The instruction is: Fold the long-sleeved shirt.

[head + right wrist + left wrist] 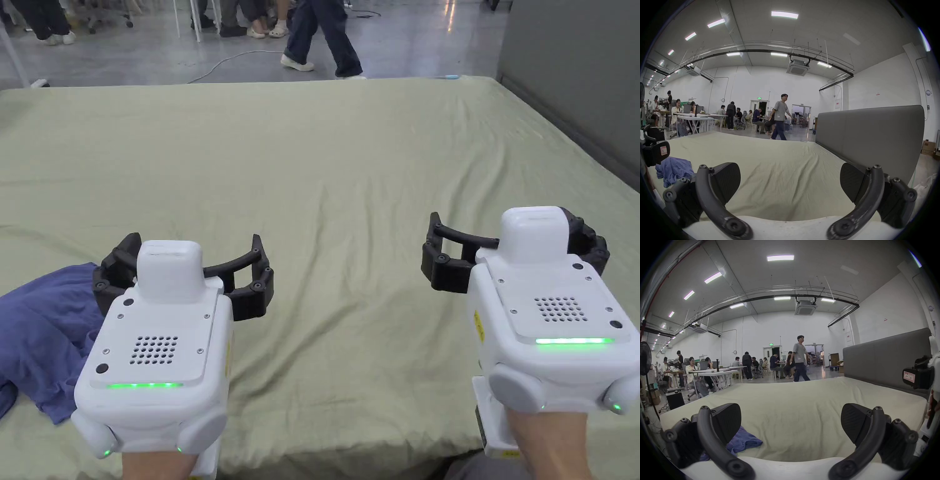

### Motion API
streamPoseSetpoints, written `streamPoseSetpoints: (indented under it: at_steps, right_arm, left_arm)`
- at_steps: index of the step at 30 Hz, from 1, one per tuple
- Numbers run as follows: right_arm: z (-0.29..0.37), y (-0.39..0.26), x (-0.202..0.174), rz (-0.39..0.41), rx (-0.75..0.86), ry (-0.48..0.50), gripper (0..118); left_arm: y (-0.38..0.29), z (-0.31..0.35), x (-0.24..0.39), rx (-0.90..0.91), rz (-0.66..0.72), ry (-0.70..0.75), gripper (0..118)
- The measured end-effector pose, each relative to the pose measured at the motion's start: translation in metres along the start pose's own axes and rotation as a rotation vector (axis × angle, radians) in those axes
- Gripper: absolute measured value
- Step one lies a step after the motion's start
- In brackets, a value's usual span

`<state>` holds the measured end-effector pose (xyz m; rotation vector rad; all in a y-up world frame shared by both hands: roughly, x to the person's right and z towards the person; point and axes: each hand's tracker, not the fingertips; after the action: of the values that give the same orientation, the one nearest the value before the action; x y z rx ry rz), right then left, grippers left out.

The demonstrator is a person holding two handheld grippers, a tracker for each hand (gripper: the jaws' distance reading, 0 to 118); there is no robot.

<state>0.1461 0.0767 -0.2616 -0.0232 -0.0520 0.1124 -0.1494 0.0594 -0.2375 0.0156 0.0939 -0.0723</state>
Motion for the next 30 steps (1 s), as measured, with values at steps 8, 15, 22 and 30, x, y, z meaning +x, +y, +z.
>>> streamPoseSetpoints:
  at_steps: [8, 15, 22, 30]
  right_arm:
    - [-0.005, -0.005, 0.006, -0.018, -0.058, 0.035, 0]
    - [-0.003, 0.000, -0.013, 0.010, -0.023, 0.050, 0]
    - [-0.014, 0.008, -0.098, -0.013, 0.001, 0.289, 0]
    - [-0.001, 0.010, -0.182, 0.001, 0.010, 0.496, 0]
  left_arm:
    - [0.001, 0.008, -0.005, -0.026, -0.009, 0.041, 0]
    - [0.000, 0.007, -0.017, -0.028, 0.008, 0.078, 0]
    - [0.001, 0.040, -0.096, -0.073, 0.026, 0.381, 0]
    - [0.007, 0.054, -0.140, -0.123, 0.089, 0.515, 0]
